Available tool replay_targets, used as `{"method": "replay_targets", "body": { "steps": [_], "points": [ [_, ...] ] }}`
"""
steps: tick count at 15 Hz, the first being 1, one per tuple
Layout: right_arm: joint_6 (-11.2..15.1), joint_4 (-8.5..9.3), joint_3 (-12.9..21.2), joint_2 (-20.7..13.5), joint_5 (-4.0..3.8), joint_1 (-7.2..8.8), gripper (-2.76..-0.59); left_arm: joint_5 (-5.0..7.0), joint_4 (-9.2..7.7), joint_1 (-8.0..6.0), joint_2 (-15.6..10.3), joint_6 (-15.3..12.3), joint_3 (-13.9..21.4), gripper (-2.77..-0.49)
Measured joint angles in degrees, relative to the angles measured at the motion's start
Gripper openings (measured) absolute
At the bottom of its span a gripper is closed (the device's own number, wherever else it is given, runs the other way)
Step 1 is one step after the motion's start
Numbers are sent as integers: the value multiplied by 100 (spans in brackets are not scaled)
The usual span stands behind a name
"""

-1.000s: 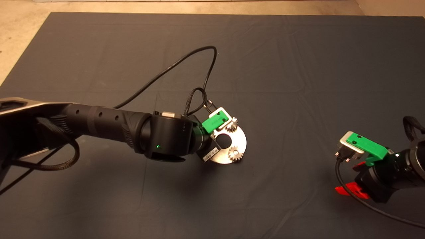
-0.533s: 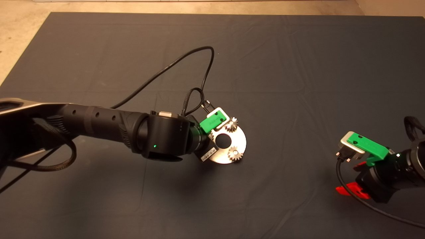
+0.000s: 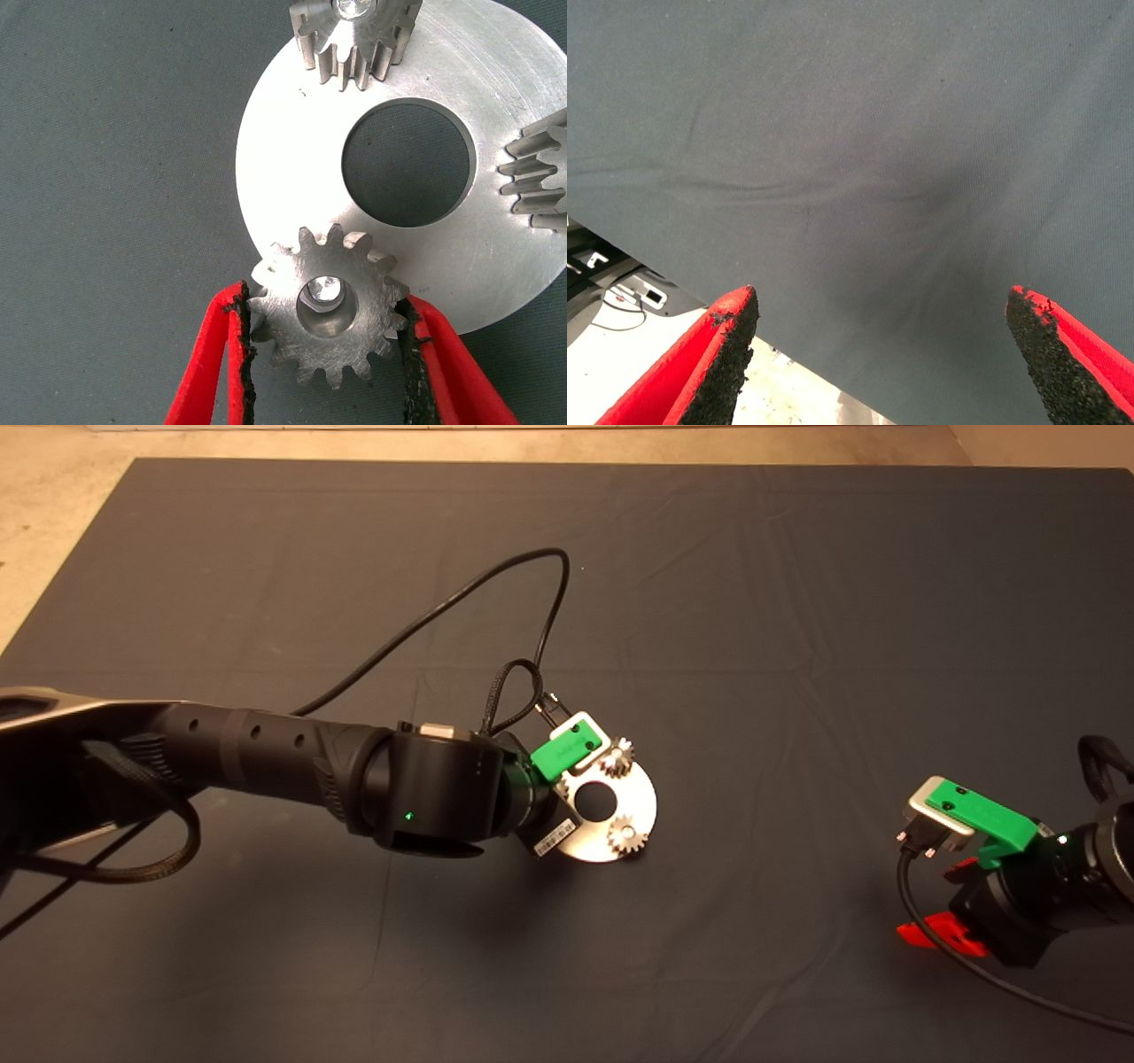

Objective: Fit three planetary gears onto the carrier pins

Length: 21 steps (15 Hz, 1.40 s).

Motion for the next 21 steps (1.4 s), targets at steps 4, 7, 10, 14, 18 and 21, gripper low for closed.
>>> {"method": "replay_targets", "body": {
  "steps": [4,7,10,14,18,21],
  "points": [
    [0,-2,0,0,0,0,-130,-4,0,-2,1,0,0,-248],
    [0,-2,0,0,0,-1,-130,-2,0,0,14,-2,0,-248],
    [0,-1,0,0,0,-1,-130,13,2,2,20,-2,0,-248],
    [0,-1,1,0,1,-1,-130,17,28,45,32,-2,0,-248],
    [0,-2,1,0,4,-1,-130,33,63,80,32,-2,-2,-248],
    [0,1,1,2,11,2,-130,31,63,140,32,-2,-2,-248]
  ]
}}
